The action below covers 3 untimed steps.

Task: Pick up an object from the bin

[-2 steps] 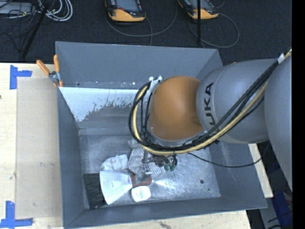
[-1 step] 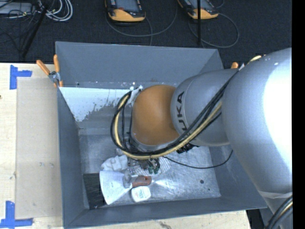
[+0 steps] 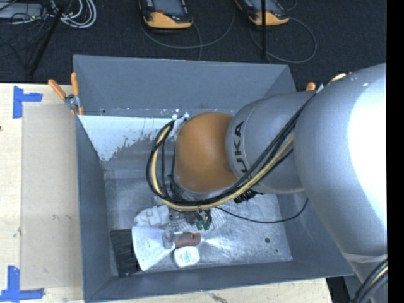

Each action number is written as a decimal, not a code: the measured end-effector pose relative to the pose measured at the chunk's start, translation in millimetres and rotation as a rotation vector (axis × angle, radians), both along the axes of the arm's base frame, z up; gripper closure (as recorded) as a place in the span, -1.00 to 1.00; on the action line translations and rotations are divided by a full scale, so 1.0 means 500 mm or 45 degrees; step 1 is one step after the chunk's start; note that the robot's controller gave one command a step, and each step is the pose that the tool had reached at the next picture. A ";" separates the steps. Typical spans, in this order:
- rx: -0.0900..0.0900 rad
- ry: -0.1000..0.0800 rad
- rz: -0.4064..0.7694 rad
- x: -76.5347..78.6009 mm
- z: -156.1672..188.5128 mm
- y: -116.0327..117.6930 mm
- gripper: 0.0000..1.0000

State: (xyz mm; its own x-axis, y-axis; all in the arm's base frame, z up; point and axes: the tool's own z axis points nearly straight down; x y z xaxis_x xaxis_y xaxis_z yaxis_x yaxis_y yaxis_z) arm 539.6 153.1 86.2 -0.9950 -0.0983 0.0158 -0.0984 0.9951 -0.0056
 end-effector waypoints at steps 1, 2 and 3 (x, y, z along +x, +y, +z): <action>0.004 -0.006 -0.004 -0.008 0.007 -0.004 1.00; 0.004 -0.006 -0.007 -0.008 0.007 -0.004 1.00; 0.004 -0.006 -0.007 -0.008 0.007 -0.004 1.00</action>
Offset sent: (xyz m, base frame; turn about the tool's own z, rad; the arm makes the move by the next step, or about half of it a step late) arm 0.0000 0.0000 0.0000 0.0000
